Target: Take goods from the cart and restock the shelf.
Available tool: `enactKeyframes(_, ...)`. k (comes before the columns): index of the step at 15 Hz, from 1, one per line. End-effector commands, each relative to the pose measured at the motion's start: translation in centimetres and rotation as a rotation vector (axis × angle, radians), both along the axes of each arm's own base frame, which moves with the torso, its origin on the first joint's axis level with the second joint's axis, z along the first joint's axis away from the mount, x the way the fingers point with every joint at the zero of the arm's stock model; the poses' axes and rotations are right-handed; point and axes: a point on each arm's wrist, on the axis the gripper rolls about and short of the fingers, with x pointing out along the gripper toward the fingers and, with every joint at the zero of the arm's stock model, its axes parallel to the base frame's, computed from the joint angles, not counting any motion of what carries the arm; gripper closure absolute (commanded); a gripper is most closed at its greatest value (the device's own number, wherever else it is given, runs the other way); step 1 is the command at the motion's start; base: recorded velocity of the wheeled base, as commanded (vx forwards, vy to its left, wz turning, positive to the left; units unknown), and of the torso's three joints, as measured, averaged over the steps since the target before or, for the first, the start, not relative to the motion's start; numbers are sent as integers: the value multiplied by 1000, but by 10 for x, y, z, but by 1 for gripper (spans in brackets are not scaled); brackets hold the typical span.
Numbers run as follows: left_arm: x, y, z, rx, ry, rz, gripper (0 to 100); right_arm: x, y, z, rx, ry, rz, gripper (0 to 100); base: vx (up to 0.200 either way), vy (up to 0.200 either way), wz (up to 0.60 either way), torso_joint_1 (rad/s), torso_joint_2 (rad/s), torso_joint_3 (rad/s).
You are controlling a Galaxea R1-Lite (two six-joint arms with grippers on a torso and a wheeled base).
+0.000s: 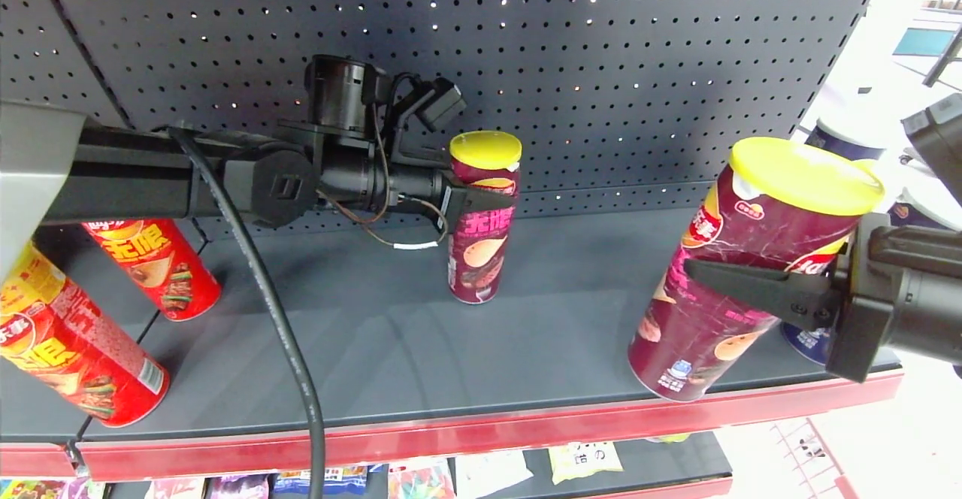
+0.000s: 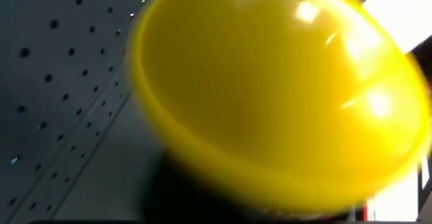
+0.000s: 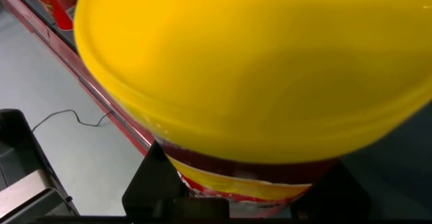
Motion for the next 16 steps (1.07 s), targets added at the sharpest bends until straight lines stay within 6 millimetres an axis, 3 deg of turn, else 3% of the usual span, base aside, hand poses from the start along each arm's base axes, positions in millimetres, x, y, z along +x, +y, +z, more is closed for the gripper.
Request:
enactKeyframes(1, -2, -1, 0, 1, 0, -3, 100, -2, -1, 2, 5, -6, 0, 100, 0, 0, 0, 0, 0, 0)
enactKeyframes(5, -15, 6, 6, -6, 9, -29, 100, -4, -3, 4, 11, -15, 0, 100, 0, 0, 0, 0, 0, 0)
enactKeyframes(10, -55, 22, 12, 0, 38, -57, 100, -7, -5, 4, 15, -17, -1, 100, 0, 0, 0, 0, 0, 0)
enactKeyframes(16, -86, 30, 20, -6, 40, -91, 100, -8, -5, 0, 15, -4, 0, 100, 0, 0, 0, 0, 0, 0)
